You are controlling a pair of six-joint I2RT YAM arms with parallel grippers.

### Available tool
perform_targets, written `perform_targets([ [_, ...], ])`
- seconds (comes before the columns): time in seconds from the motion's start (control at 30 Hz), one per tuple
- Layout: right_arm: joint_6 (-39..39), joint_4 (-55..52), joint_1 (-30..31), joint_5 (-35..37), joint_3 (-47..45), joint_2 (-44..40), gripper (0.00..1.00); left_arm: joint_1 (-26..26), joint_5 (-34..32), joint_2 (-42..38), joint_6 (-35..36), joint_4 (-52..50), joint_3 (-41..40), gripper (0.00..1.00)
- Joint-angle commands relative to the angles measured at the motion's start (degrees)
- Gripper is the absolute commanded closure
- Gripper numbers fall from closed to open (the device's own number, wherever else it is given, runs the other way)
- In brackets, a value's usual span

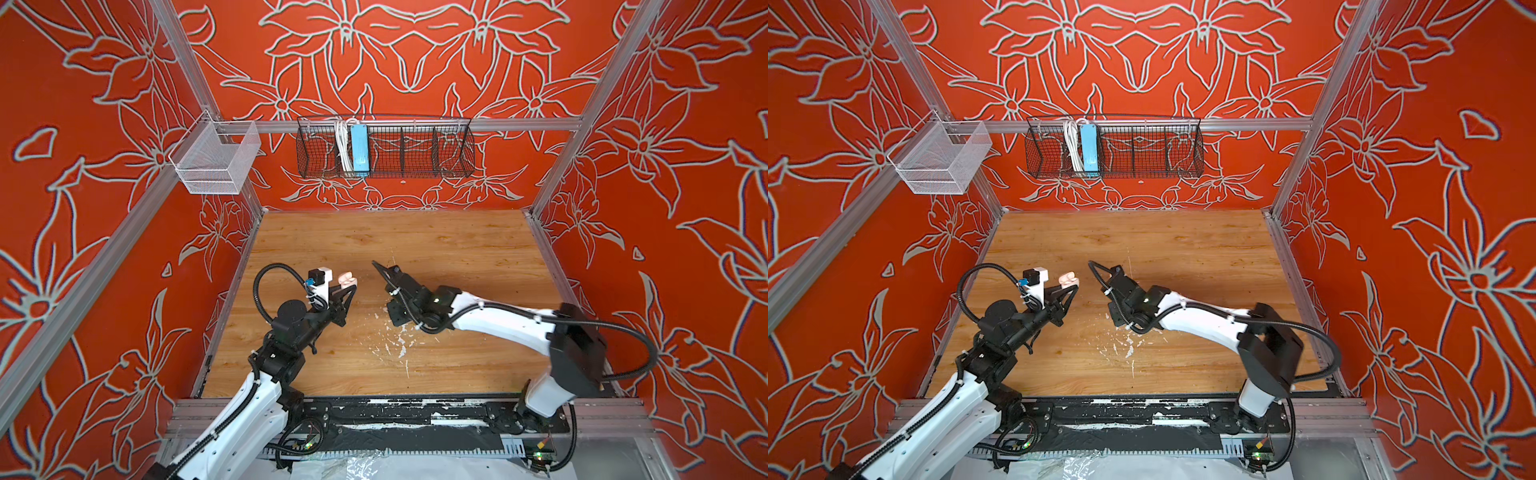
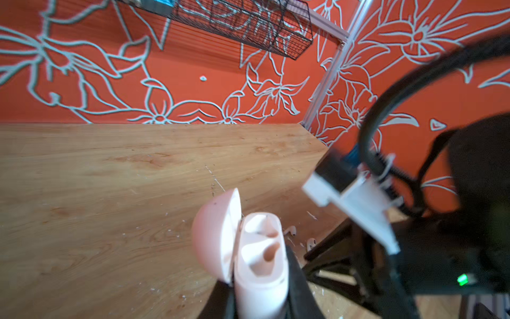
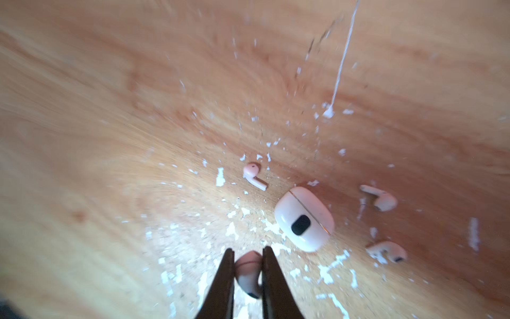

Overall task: Insert wireless bluetooth earbuds into charging case
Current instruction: Pick up the wireless bluetooth earbud from the center of the table.

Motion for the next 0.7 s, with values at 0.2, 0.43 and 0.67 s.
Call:
perform_targets([
  [0.2,9.3,7.7,-0.1,2.2,-8.4,-20.8,0.85,-3.6,12.7,2.1,8.2,14.8,-3.0,1.00],
  [0.43,12.9,17.7,1.3,2.8,-13.5,-30.8,0.85,-6.1,17.0,1.7,12.3,19.7,-5.1,1.00],
  [0.67,16.1,26.5,6.8,6.1,-15.5,-33.1,0.85,-7.2,16.1,-1.2,12.8,24.1,-8.3,1.00],
])
